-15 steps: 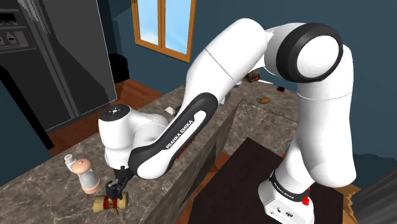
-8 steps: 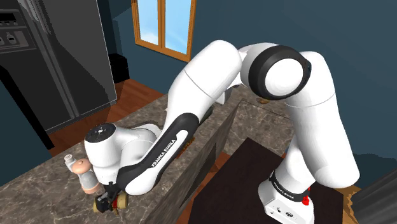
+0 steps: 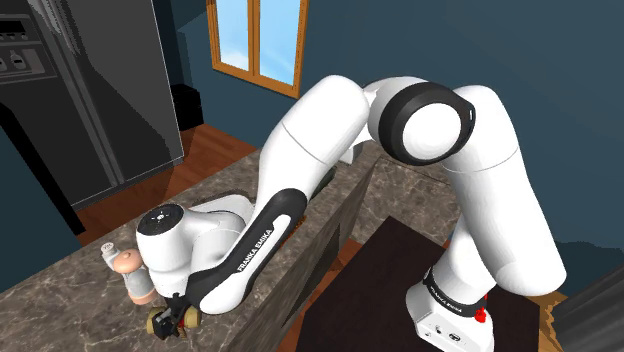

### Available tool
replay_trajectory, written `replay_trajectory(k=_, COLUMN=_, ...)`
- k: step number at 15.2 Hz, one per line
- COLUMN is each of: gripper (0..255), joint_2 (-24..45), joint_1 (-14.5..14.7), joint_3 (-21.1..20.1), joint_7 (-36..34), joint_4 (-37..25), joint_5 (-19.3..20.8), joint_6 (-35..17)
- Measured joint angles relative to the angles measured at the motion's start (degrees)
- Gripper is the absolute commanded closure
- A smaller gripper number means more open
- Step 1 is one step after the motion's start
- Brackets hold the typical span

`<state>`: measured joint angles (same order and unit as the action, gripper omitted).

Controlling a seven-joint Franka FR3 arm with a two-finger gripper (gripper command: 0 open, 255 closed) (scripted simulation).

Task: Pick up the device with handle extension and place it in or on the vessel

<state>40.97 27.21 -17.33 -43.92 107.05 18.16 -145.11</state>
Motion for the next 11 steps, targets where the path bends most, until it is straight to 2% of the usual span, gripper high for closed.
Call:
replay_trajectory(k=3, gripper=0, joint_2=0.01, joint_1=0.00, joint_3=0.00, joint_7=0.00, joint_4=0.00, joint_5=0.01, joint_6=-0.01)
replay_trajectory(k=4, gripper=255, joint_2=0.01, joint_1=0.00, joint_3=0.00, joint_7=0.00, joint_4=0.00, joint_5=0.01, joint_6=-0.01)
replay_trajectory(k=11, gripper=255, joint_2=-0.08, joint_1=-0.04, joint_3=0.02, joint_7=0.00, joint_4=0.01, joint_5=0.00, joint_6=0.03)
